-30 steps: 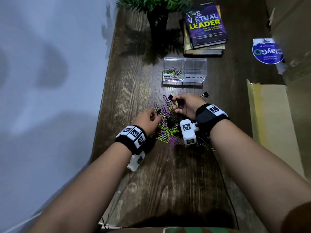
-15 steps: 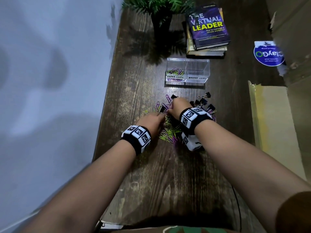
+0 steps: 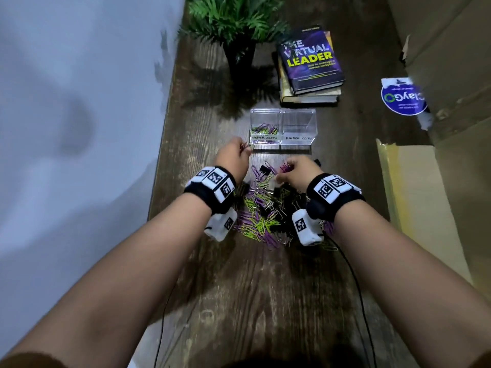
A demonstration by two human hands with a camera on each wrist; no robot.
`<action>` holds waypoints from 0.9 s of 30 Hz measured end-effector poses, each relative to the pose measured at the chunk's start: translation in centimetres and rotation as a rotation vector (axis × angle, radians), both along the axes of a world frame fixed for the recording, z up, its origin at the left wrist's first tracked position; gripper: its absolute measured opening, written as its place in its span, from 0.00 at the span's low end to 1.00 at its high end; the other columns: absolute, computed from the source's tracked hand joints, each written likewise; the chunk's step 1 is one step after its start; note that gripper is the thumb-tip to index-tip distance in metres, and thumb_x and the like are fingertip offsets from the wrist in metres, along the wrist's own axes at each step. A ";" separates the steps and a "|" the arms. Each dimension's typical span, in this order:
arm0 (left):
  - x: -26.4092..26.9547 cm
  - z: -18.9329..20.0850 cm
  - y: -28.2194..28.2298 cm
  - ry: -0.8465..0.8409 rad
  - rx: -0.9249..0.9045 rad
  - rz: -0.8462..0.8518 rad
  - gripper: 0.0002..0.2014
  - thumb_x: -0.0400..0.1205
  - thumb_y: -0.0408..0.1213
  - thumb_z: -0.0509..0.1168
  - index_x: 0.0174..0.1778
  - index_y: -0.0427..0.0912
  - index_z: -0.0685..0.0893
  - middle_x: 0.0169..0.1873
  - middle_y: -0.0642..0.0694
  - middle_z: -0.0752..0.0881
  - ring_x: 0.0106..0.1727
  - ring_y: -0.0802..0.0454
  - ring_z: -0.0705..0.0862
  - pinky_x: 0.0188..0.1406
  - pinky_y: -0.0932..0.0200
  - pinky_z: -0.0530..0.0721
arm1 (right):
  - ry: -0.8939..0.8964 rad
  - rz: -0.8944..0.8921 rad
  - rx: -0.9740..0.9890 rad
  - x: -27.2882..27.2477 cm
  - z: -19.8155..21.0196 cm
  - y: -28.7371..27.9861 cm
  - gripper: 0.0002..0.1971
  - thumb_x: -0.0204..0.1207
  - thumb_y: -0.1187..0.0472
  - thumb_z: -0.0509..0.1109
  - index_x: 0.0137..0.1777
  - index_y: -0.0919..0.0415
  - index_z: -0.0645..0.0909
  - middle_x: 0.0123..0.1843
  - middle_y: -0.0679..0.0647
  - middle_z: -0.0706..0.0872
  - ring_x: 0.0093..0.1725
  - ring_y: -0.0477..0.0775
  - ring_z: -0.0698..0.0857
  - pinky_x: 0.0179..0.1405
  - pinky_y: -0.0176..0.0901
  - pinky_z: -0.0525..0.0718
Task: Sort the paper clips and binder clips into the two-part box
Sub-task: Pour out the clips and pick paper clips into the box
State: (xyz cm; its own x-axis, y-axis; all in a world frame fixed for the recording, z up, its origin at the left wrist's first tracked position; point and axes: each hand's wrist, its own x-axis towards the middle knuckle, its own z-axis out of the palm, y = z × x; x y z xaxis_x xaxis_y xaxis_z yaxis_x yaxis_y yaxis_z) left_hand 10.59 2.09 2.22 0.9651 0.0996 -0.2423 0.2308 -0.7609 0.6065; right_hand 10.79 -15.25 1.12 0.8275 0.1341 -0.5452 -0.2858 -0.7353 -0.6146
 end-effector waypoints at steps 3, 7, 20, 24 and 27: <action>4.4 1.2 -1.3 -0.004 0.114 -0.051 0.11 0.87 0.38 0.56 0.56 0.34 0.78 0.47 0.38 0.85 0.48 0.41 0.83 0.42 0.56 0.75 | -0.029 -0.046 -0.002 0.9 1.0 -1.1 0.07 0.71 0.61 0.77 0.35 0.59 0.83 0.32 0.51 0.86 0.27 0.44 0.80 0.26 0.36 0.74; 9.1 1.6 -2.7 0.032 0.307 -0.192 0.11 0.84 0.36 0.58 0.55 0.32 0.80 0.53 0.32 0.85 0.52 0.33 0.84 0.42 0.51 0.77 | -0.081 -0.050 -0.092 3.0 2.3 -2.1 0.09 0.73 0.61 0.75 0.44 0.70 0.85 0.40 0.60 0.88 0.30 0.50 0.81 0.27 0.37 0.76; 11.8 0.0 -3.3 0.020 0.315 -0.351 0.16 0.79 0.32 0.65 0.64 0.38 0.78 0.61 0.35 0.81 0.61 0.37 0.82 0.55 0.50 0.80 | -0.229 0.249 -0.475 12.6 3.9 2.4 0.15 0.77 0.61 0.70 0.60 0.69 0.81 0.57 0.63 0.86 0.60 0.64 0.84 0.55 0.48 0.81; 8.8 0.1 -0.1 -0.072 0.166 -0.133 0.12 0.78 0.35 0.65 0.57 0.43 0.82 0.54 0.43 0.85 0.56 0.45 0.83 0.56 0.55 0.79 | -0.215 0.343 -0.580 13.5 2.8 5.2 0.11 0.73 0.63 0.71 0.52 0.70 0.82 0.51 0.66 0.86 0.55 0.72 0.85 0.56 0.62 0.84; 4.8 -1.0 2.7 -0.029 0.092 0.012 0.07 0.77 0.34 0.66 0.50 0.45 0.84 0.46 0.46 0.87 0.48 0.48 0.85 0.50 0.57 0.82 | -0.228 0.369 -0.556 13.1 2.0 6.4 0.09 0.76 0.66 0.67 0.52 0.71 0.82 0.53 0.66 0.86 0.56 0.71 0.85 0.55 0.63 0.85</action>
